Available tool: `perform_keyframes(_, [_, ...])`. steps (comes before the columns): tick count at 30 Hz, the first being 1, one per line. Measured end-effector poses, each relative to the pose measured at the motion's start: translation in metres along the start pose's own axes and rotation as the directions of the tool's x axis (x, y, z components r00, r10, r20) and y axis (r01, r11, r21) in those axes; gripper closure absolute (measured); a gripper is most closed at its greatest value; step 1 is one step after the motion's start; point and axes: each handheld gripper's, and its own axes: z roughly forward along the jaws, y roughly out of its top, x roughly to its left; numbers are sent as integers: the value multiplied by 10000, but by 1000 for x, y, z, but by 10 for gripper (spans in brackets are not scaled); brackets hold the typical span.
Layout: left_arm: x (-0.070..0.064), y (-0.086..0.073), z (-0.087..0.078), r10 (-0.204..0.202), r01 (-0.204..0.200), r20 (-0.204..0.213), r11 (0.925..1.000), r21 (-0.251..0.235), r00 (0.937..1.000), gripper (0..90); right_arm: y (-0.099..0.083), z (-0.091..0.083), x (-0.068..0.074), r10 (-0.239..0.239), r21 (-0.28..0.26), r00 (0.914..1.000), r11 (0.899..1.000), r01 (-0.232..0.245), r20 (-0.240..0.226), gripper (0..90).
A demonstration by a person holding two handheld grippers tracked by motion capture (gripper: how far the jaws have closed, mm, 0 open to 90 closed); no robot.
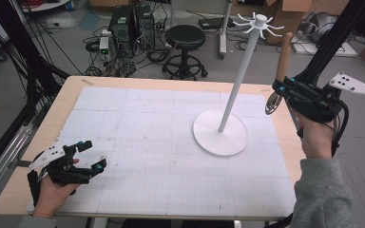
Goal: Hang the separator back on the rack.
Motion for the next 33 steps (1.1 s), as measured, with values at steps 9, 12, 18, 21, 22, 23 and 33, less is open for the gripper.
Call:
perform_keyframes(9, [0,0,-2,-3,3,-32,10000,-22,10000,29,1,4,1,15,30,10000,10000,-14,-49,691])
perform_keyframes(12, [1,0,-2,-13,13,4,10000,11,10000,29,1,5,1,13,-20,10000,10000,-13,-20,691])
perform_keyframes(18, [1,0,-2,-49,49,3,10000,-5,10000,29,1,7,0,27,32,10000,10000,-27,6,691])
perform_keyframes(21, [1,0,-3,-82,82,32,10000,16,10000,29,0,9,0,63,44,10000,10000,-63,-69,691])
perform_keyframes(22, [1,-1,-3,-81,81,42,10000,34,10000,29,0,9,0,102,28,9999,9999,-102,-125,691])
perform_keyframes(23, [1,-1,-3,-66,66,32,10000,44,10000,29,0,10,0,75,28,9999,10000,-75,-97,691])
perform_keyframes(33, [1,-1,-3,-96,96,36,9999,75,9999,29,0,14,-1,125,49,9998,9999,-124,-137,691])
